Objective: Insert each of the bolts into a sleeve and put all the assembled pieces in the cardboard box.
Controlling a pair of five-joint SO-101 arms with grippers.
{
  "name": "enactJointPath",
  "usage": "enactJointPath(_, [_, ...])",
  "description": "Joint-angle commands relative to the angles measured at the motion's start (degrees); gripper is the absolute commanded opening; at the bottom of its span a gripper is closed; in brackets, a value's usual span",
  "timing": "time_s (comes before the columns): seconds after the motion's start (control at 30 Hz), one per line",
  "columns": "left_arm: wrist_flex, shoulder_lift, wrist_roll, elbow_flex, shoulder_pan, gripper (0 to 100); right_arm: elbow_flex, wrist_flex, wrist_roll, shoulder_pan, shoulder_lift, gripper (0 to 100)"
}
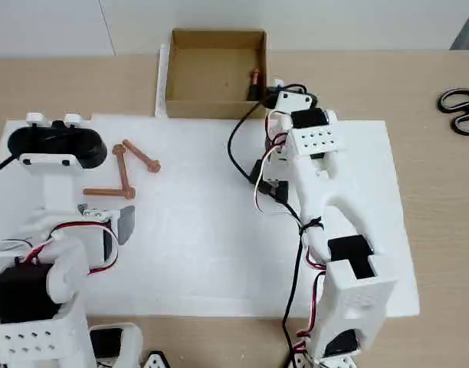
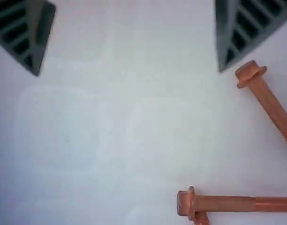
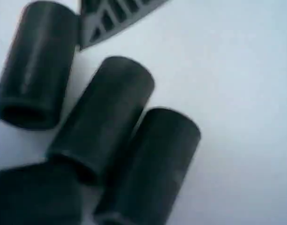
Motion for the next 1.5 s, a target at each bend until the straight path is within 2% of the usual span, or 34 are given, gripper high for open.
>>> enactJointPath(0.0, [0.0, -0.4, -0.5, 0.3, -0.3, 23, 1.8, -4.2, -0.7, 0.2, -3.1, 17.6])
enactJointPath(0.27, [-0.1, -0.4, -0.6, 1.2, -0.3, 23, 5.5, -10.7, -0.7, 0.2, -1.4, 17.5])
enactJointPath(0.67, [-0.1, -0.4, -0.6, 1.2, -0.3, 23, 5.2, -10.2, -0.4, 0.2, 7.5, 17.4])
enactJointPath(0.73, [-0.1, -0.4, -0.6, 1.2, -0.3, 23, 5.2, -10.2, -0.4, 0.2, 7.5, 13.8])
enactJointPath(0.83, [-0.1, -0.4, -0.6, 1.2, -0.3, 23, 5.2, -10.3, -0.4, 0.2, 7.3, 0.3])
enactJointPath(0.97, [-0.1, -0.4, -0.6, 1.2, -0.3, 23, 5.1, -10.2, -0.4, 0.2, 7.2, 1.7])
enactJointPath(1.33, [-0.1, -0.4, -0.6, 1.0, -0.3, 23, 0.6, 0.0, -0.1, 0.6, -7.3, 0.5])
enactJointPath(1.4, [-0.1, -0.4, -0.6, 1.0, -0.3, 23, 0.5, 2.9, 4.0, 0.6, -8.0, 0.7])
enactJointPath(1.47, [-0.1, -0.4, -0.6, 1.0, -0.3, 23, 0.6, 4.7, 12.2, 0.7, -8.0, 0.7])
